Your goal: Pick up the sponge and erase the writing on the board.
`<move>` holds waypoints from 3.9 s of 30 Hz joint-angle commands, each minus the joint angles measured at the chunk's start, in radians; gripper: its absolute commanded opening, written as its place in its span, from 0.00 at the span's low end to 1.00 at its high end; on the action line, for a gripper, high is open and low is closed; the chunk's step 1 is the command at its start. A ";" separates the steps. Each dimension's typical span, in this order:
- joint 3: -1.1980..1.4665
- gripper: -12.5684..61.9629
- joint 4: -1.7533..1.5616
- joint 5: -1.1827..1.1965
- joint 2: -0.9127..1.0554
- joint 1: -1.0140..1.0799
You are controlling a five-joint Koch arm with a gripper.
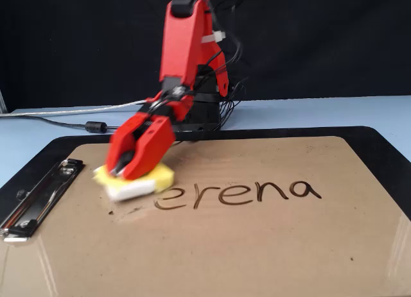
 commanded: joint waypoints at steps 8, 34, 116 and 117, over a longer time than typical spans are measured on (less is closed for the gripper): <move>-0.287 0.06 -0.014 -0.021 -0.163 -0.081; -0.706 0.06 0.072 -0.014 -0.491 0.066; -0.357 0.06 0.472 -0.020 -0.069 -0.302; -0.333 0.06 0.477 -0.020 -0.051 -0.302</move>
